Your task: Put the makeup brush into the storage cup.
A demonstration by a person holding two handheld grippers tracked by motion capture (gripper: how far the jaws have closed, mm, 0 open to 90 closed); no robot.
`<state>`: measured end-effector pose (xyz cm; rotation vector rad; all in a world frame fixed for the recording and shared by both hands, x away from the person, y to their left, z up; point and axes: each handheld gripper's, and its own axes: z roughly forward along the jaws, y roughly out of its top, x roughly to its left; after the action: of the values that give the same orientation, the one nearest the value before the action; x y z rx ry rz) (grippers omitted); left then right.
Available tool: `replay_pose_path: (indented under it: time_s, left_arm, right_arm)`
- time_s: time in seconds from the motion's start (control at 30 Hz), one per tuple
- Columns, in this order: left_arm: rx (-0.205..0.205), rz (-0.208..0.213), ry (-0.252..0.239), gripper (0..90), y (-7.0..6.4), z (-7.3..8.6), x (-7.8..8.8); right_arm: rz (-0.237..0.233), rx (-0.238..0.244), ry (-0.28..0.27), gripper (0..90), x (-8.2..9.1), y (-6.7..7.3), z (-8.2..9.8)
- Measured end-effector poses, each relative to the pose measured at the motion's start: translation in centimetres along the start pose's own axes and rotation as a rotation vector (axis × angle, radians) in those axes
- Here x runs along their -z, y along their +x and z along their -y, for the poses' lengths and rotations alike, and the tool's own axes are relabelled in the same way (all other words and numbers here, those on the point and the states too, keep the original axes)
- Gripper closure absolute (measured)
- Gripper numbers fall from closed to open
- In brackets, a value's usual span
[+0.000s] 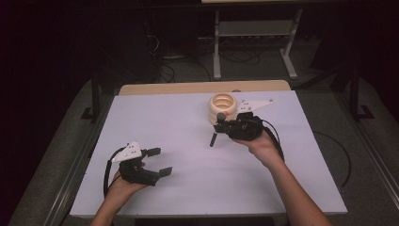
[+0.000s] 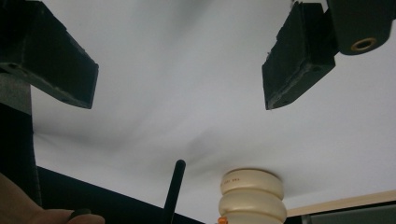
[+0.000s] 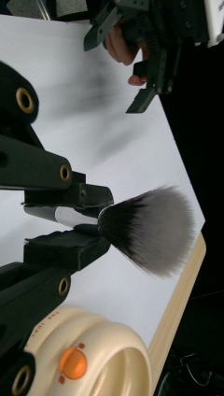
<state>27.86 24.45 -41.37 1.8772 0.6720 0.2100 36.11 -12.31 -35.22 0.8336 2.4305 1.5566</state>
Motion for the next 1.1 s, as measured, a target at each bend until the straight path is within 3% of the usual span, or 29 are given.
replay_pose_path:
  time_s: [0.2, 0.57, 0.7, 0.87, 1.1]
  left_arm:
    - [-0.016, -0.005, -0.001, 10.4, -0.1, 0.0, 0.0]
    - [-0.009, -0.006, -0.024, 10.4, -0.6, 0.4, 0.3]
    - [-0.009, -0.031, -0.051, 10.5, -0.1, 0.5, 1.0]
    - [-0.035, -0.062, -0.049, 10.5, 0.2, 0.7, 1.1]
    - [-0.037, -0.086, -0.053, 10.5, 0.4, 1.0, 1.1]
  right_arm:
    - [0.017, 0.005, -0.008, 75.9, 0.1, -0.4, -1.0]
    - [0.039, 0.016, -0.023, 75.9, 0.6, -1.3, -2.9]
    - [0.05, 0.023, -0.028, 75.9, 0.5, -1.6, -3.6]
    - [0.069, 0.027, -0.022, 75.9, 0.4, -2.1, -4.2]
    - [0.095, 0.021, -0.033, 76.0, 0.3, -2.9, -5.1]
